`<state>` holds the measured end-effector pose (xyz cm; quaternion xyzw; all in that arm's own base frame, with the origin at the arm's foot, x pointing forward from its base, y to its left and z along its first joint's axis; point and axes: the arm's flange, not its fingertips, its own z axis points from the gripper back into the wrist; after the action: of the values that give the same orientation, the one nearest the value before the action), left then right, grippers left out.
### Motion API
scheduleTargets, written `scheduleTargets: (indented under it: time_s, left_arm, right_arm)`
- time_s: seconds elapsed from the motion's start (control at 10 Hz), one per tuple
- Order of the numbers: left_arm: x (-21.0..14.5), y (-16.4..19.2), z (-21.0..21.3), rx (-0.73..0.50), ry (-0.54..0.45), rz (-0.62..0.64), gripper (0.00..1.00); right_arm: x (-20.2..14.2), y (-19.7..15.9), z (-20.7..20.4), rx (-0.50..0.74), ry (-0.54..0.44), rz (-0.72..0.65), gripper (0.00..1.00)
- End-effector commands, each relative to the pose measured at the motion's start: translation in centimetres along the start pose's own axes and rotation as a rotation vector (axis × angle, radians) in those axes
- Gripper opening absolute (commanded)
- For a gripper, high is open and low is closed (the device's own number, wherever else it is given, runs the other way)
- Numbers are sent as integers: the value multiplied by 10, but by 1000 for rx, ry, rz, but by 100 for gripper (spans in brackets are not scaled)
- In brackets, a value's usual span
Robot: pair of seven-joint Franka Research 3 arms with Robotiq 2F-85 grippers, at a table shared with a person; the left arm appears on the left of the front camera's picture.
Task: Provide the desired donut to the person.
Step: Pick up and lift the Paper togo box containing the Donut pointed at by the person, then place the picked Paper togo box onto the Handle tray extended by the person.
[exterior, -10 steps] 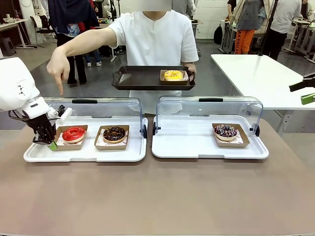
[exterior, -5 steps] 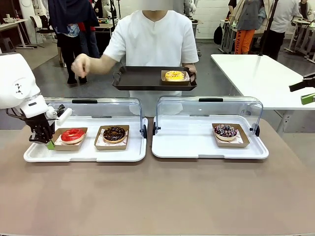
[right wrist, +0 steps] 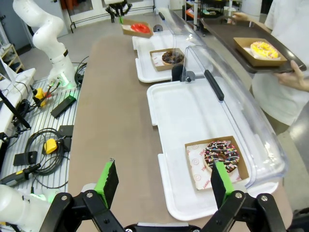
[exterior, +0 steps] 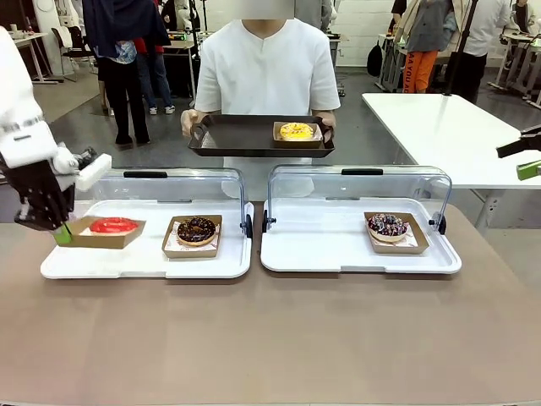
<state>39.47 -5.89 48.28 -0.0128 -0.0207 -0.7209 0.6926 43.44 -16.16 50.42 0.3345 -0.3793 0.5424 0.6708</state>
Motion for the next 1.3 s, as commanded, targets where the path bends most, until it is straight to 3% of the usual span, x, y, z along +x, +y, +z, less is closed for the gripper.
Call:
scheduleTargets:
  time_s: [0.0, 0.4, 0.6, 0.7, 1.2]
  left_arm:
    - [15, -5, 39, 22, 32, 53, 0]
    - [39, -15, 101, 88, 42, 87, 0]
    - [24, -9, 89, 61, 6, 83, 0]
    - [39, -16, 104, 91, 8, 74, 0]
    - [39, -16, 104, 91, 8, 74, 0]
  right_arm:
    - [0, 1, 0, -1, -1, 0, 100]
    - [0, 1, 0, -1, -1, 0, 100]
    - [0, 1, 0, -1, -1, 0, 100]
    - [0, 1, 0, -1, -1, 0, 100]
    - [0, 1, 0, -1, -1, 0, 100]
